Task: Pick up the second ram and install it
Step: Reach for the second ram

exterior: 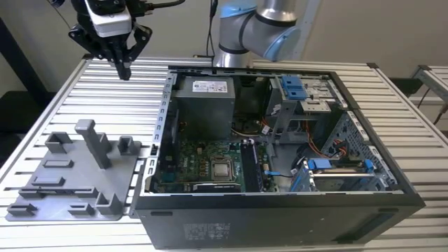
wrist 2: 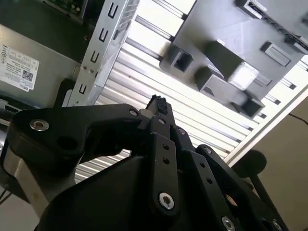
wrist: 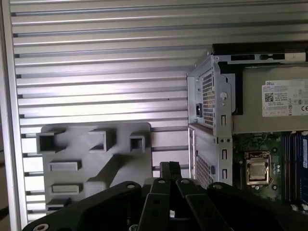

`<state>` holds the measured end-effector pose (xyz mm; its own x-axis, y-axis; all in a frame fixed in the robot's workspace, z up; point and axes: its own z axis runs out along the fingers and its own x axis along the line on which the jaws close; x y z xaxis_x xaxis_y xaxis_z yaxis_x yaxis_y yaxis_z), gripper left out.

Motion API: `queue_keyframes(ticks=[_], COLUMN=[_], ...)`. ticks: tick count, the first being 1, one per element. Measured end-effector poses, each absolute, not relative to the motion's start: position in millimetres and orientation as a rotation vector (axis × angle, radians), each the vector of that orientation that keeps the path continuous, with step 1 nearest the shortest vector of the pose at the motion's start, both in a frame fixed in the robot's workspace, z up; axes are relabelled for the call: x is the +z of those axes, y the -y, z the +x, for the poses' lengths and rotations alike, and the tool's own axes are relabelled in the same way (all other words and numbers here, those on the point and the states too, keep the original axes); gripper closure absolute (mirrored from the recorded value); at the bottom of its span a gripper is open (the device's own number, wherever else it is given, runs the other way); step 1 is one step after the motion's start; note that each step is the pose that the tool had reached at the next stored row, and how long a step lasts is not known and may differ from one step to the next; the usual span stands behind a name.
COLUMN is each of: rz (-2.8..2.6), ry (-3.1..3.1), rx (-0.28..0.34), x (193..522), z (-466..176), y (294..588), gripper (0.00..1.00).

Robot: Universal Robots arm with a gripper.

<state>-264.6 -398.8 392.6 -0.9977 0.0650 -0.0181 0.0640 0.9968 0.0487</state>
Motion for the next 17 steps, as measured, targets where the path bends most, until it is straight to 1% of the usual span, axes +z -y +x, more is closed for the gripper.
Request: queue_keyframes(ticks=[17], rz=[0.099], ry=[-3.119], rx=[0.075], x=[392.5], z=[-320.3], y=[398.8], gripper=[0.89])
